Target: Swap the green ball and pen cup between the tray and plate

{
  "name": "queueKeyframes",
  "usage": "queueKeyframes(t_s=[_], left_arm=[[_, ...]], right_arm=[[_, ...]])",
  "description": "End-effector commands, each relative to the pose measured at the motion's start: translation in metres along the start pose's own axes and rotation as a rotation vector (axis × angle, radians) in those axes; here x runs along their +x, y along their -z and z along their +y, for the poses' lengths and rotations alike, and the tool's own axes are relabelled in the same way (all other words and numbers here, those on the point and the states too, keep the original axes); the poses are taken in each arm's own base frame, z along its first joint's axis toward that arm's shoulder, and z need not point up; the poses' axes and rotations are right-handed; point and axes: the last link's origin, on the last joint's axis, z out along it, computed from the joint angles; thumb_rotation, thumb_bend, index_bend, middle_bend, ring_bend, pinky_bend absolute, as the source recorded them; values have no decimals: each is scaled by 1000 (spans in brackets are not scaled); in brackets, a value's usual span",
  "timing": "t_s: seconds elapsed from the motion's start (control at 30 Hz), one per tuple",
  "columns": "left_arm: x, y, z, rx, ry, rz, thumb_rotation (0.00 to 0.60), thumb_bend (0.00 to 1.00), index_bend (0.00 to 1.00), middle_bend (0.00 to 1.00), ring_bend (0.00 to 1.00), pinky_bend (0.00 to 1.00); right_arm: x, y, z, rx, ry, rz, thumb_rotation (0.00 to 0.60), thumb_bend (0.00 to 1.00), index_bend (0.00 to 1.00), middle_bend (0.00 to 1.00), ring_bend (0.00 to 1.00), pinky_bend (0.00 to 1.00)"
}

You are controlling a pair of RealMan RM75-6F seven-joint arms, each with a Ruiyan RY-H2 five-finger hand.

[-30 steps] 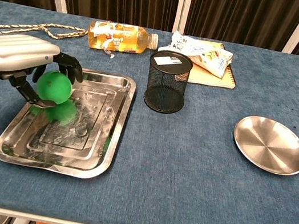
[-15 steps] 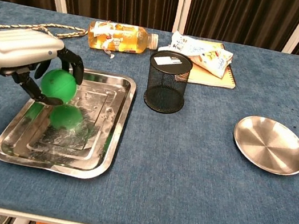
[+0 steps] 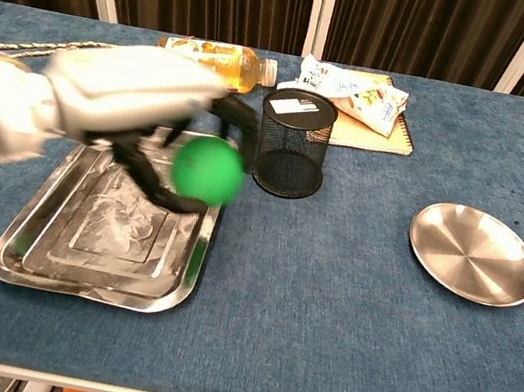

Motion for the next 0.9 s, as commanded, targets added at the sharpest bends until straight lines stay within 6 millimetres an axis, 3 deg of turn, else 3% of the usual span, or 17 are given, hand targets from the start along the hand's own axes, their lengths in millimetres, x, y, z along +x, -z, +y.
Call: queueKeyframes(t_s=[0.03, 0.37, 0.9], left_arm=[[-5, -27, 14, -73, -52, -31, 600, 335, 428, 407, 371, 623], [-27, -68, 38, -158, -116, -59, 600, 335, 430, 408, 371, 623], [-46, -76, 40, -146, -97, -56, 600, 317, 401, 383, 369, 622]], right_arm=[[8, 2, 8, -12, -12, 20, 600, 0, 0, 48, 0, 96], [16, 7, 13, -12, -10, 31, 600, 0, 0, 51, 0, 96], [12, 8, 15, -16, -7, 26, 600, 0, 0, 51, 0, 96]])
